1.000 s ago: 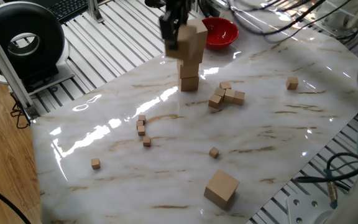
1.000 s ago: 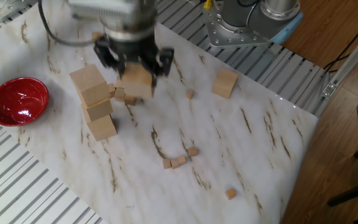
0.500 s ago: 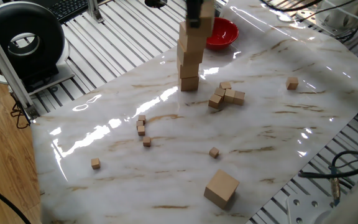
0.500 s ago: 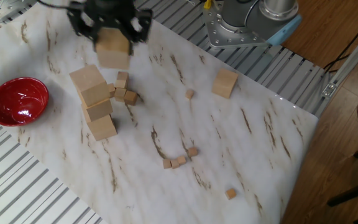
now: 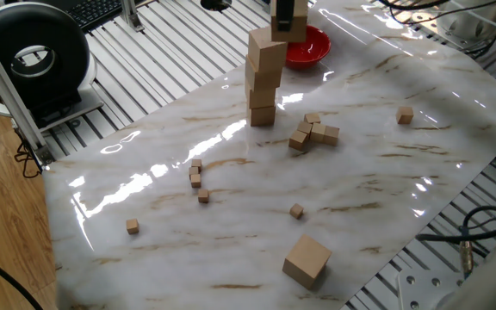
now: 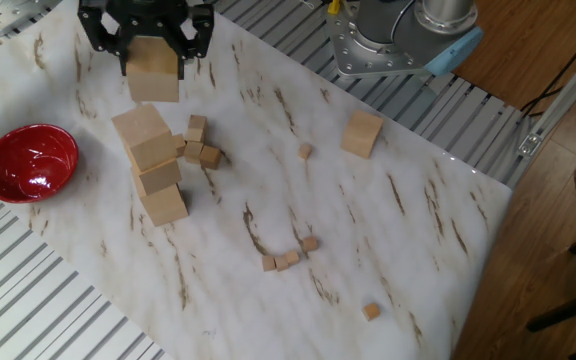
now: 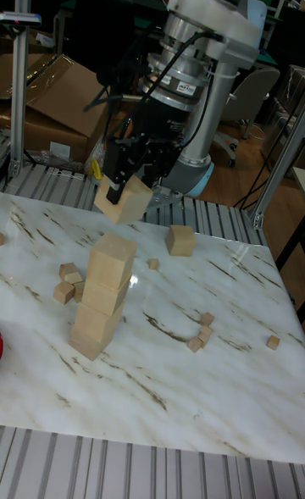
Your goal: Stack the blocks in a vertical line of five
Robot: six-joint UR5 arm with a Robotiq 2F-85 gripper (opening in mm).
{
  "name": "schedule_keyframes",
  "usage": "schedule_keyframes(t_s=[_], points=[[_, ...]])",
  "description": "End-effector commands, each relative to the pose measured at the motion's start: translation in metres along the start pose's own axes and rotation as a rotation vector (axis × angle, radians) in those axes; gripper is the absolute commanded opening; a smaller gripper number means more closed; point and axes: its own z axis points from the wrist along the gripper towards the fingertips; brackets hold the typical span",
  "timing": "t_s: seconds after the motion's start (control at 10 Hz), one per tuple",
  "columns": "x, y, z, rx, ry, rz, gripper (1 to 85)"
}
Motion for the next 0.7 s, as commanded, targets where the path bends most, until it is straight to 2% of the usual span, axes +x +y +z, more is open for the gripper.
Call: schedule_keyframes(t_s=[0.0, 0.1, 0.3, 0.4, 0.6], points=[[0.001, 0.026, 0.001, -0.119, -0.016, 0.089, 32.0], [0.000, 0.033, 0.000, -0.146, -0.016, 0.130, 33.0], [-0.015, 0.025, 0.000, -0.122, -0.073, 0.185, 30.3], [-0.018, 0.023, 0.000, -0.119, -0.082, 0.210, 29.7], [-0.031, 0.009, 0.000, -0.072, -0.137, 0.253, 28.3]])
